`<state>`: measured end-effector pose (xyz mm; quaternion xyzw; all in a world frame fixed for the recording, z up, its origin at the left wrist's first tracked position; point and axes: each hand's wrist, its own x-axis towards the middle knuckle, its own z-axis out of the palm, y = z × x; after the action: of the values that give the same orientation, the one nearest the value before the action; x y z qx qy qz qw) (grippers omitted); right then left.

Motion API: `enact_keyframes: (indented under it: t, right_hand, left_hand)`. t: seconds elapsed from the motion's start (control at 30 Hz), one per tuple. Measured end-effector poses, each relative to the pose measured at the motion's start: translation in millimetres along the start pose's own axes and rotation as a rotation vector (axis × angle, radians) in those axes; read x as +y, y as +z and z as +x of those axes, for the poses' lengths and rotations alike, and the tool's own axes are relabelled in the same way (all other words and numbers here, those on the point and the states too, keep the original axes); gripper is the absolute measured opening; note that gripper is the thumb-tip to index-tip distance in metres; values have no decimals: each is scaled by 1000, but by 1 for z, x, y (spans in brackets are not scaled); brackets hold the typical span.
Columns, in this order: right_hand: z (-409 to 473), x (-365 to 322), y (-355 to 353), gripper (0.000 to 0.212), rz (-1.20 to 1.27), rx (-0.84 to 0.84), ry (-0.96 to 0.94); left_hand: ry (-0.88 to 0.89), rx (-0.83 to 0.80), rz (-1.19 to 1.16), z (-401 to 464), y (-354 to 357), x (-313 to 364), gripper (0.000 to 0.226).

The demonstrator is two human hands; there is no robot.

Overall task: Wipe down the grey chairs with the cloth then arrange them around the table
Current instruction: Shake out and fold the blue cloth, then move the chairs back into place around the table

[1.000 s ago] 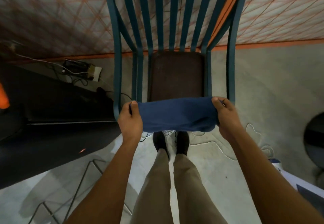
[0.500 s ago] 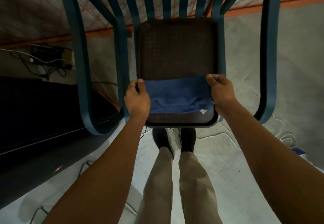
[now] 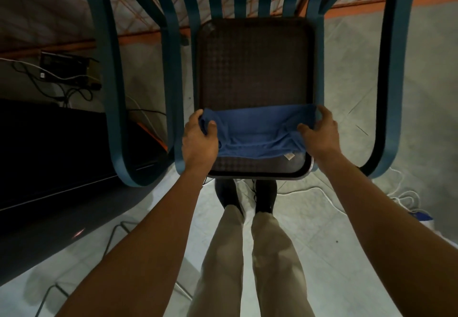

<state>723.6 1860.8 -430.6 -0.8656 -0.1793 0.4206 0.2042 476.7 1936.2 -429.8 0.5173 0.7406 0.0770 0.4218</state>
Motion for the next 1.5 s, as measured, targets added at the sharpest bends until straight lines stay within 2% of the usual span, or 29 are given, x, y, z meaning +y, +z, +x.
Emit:
enact_keyframes:
  t: [0.2, 0.4, 0.53, 0.83, 1.13, 1.5]
  right_hand:
    - [-56, -10, -7, 70, -96, -108, -14]
    - [-126, -38, -15, 69, -234, -246, -156]
    - [-172, -67, -25, 69, -273, -295, -212]
    - [-269, -129, -56, 67, -277, -333, -476]
    - [-347, -170, -87, 60, -325, -435, -779]
    - [-447, -222, -88, 56, -274, -650, -1162]
  left_hand:
    - [-9, -84, 47, -40, -24, 16, 58]
    - [47, -159, 66, -85, -71, 32, 59]
    - [99, -111, 45, -119, -112, 42, 56]
    - [192, 10, -92, -206, -193, 64, 55]
    - [264, 215, -217, -292, -252, 72, 49]
    - [225, 635, -369, -409, -329, 59, 46]
